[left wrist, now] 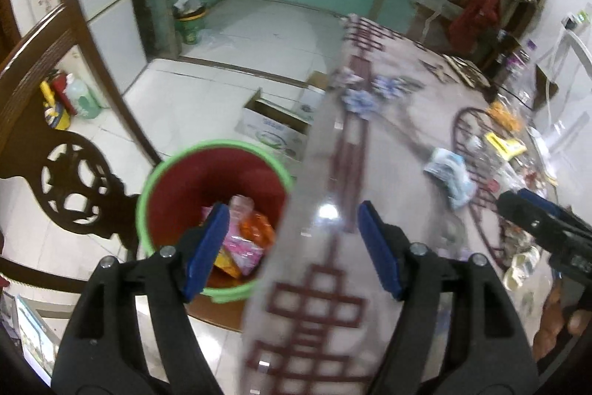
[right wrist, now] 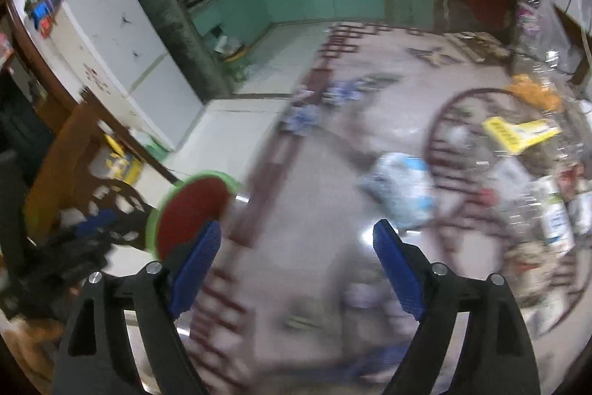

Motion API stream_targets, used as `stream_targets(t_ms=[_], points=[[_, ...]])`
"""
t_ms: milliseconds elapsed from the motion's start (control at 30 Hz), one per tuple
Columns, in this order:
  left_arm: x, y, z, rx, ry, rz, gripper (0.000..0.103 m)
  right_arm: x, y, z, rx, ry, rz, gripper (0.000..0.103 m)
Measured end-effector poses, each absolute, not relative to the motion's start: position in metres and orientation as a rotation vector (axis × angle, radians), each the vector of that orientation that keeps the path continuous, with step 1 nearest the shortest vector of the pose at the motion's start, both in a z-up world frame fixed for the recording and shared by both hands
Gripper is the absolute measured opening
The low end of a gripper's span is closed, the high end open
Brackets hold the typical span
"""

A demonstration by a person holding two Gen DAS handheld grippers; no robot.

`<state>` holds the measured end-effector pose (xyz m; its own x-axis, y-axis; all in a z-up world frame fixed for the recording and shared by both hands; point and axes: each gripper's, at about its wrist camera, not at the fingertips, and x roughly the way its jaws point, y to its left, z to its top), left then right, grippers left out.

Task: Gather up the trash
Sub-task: 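Return to the table and grasp the clear plastic bottle with the right tool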

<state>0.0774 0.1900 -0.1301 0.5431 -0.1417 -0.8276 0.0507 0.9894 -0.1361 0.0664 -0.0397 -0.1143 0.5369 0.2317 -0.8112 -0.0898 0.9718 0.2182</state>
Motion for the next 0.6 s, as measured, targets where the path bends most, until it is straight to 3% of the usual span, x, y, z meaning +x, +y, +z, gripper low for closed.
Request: stream_targets(t_ms=[300, 600], points=[[0.057, 0.09, -0.139, -0.073, 1.029, -0.207, 0.071, 0.124, -0.186, -0.149, -0.021, 1.128, 0.049, 0.084], [0.056, 0.03, -0.15, -0.03, 1.064, -0.225, 0.071, 0.179, -0.217, -0.214, -0.233, 1.338, 0.142, 0.062]])
